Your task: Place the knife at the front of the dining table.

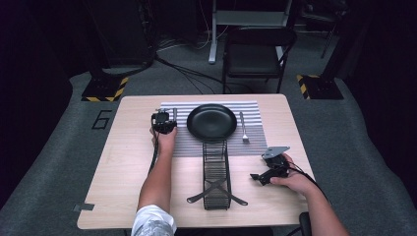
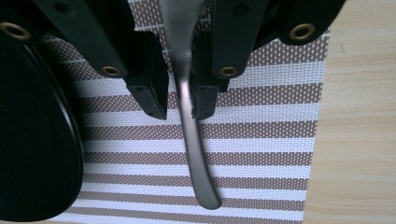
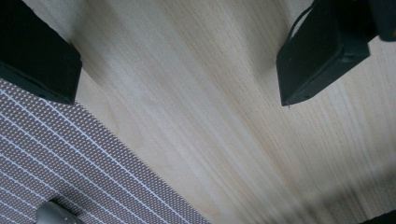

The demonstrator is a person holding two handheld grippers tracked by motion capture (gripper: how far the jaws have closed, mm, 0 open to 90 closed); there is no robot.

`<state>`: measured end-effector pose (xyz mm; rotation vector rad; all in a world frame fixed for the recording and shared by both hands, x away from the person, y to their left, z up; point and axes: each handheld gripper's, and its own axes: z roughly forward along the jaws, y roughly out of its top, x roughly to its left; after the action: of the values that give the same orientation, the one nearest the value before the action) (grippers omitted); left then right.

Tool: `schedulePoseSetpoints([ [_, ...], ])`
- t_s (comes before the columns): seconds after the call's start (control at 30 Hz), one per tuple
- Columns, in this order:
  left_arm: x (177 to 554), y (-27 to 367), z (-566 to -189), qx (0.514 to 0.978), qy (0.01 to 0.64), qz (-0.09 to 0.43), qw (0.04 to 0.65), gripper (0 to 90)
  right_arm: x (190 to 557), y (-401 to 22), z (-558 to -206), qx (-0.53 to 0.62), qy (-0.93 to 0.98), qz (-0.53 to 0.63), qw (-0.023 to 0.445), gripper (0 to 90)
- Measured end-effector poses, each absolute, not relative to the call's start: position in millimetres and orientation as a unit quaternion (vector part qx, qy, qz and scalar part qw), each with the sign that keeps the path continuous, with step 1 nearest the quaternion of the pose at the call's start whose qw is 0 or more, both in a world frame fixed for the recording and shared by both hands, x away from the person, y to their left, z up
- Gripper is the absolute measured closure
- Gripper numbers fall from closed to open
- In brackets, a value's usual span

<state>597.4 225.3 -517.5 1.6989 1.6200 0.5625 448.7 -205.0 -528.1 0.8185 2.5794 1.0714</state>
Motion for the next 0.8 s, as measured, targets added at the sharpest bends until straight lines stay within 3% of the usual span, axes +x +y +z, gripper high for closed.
schedulePoseSetpoints([
  [0.8,572.0,246.6,-474.8,0.652,0.612,0.221,0.389,61.3,448.7,-204.9,-528.1,0.28,0.88,0.366,0.115,0.0],
])
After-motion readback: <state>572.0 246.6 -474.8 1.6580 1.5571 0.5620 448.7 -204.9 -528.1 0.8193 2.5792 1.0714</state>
